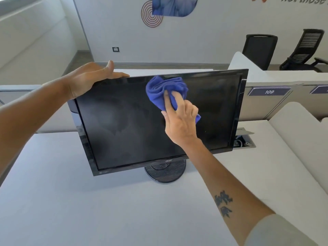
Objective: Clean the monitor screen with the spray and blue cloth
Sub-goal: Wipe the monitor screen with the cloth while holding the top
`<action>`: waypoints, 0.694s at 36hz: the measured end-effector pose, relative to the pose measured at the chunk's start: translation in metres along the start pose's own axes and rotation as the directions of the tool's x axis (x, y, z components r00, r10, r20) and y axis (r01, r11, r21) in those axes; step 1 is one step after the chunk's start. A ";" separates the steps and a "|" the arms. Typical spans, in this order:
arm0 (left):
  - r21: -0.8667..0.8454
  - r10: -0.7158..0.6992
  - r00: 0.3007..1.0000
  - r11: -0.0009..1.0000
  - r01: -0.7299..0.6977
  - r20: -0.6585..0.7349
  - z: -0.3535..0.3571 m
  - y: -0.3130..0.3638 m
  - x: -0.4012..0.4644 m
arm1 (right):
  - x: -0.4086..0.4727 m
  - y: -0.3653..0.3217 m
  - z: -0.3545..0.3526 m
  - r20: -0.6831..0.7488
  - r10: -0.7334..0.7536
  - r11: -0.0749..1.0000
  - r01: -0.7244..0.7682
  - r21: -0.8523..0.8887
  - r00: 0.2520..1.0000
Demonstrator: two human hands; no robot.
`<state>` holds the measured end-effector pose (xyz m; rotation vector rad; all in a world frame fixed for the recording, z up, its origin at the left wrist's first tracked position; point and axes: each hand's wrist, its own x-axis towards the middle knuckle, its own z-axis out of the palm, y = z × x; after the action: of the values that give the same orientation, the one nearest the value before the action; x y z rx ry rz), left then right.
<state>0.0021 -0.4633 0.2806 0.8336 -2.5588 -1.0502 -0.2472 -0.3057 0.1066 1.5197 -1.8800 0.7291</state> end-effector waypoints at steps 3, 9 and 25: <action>-0.013 0.020 1.000 1.000 -0.020 -0.018 -0.002 -0.010 0.000 | 0.001 0.031 -0.001 -0.040 0.035 0.999 -0.036 -0.040 0.999; -0.011 -0.014 1.000 1.000 0.014 -0.018 -0.001 -0.009 0.006 | -0.002 0.092 -0.009 -0.137 0.691 0.711 -0.701 -0.048 0.710; -0.018 -0.024 0.999 1.000 0.023 -0.041 0.000 -0.016 0.009 | -0.112 0.006 0.023 0.045 0.909 0.390 -0.884 0.259 0.414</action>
<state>0.0014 -0.4778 0.2694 0.8741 -2.5082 -1.0490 -0.2383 -0.2490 0.0082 0.3538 -2.5552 1.5303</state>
